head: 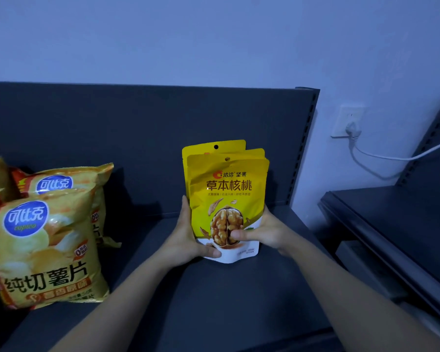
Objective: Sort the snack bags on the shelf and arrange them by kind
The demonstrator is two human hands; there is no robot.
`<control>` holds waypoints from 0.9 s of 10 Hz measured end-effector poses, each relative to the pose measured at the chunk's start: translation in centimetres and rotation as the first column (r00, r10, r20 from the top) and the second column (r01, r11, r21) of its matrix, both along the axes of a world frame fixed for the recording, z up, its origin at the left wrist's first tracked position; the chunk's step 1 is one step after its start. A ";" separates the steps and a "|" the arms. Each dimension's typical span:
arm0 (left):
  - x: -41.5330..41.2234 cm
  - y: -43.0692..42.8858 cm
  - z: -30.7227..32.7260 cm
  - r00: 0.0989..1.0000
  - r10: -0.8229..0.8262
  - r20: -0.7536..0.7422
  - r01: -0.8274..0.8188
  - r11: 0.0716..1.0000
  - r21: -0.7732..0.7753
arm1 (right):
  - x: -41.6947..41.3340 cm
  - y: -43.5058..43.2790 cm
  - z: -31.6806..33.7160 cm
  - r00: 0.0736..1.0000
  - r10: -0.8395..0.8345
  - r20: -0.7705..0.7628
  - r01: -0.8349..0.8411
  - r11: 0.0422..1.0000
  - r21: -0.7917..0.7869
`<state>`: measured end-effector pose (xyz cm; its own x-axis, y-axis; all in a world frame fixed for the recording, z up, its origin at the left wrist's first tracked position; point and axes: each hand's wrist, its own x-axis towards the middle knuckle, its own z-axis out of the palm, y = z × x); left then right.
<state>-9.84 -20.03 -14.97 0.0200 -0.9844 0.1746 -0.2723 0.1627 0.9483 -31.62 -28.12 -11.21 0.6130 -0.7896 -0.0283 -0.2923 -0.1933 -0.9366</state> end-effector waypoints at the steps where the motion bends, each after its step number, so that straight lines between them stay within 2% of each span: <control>1: 0.3 -0.2 -0.6 0.998 0.022 0.060 -0.024 1.000 0.019 | -0.2 0.4 -0.1 1.000 -0.012 -0.015 0.012 1.000 -0.013; 2: 0.9 -0.1 -1.4 0.995 0.024 0.101 -0.032 0.996 0.078 | -0.5 0.7 -0.4 0.999 -0.002 -0.051 0.002 1.000 0.005; 5: 0.2 1.7 -0.5 0.967 0.042 0.249 -0.074 0.990 0.121 | -0.9 3.4 -0.9 0.977 -0.176 -0.122 0.176 0.984 -0.009; 6: -0.1 3.3 0.1 0.922 0.056 0.383 -0.122 0.981 0.148 | -1.4 4.6 -1.3 0.959 -0.215 -0.186 0.210 0.976 -0.051; 7: -0.3 5.2 1.0 0.868 0.076 0.490 -0.197 0.960 0.201 | -1.6 6.4 -0.5 0.911 -0.262 -0.319 0.235 0.964 -0.122; 9: -2.7 9.2 2.7 0.774 0.187 0.606 -0.370 0.909 0.193 | -2.4 10.3 0.3 0.876 -0.248 -0.413 0.221 0.969 -0.113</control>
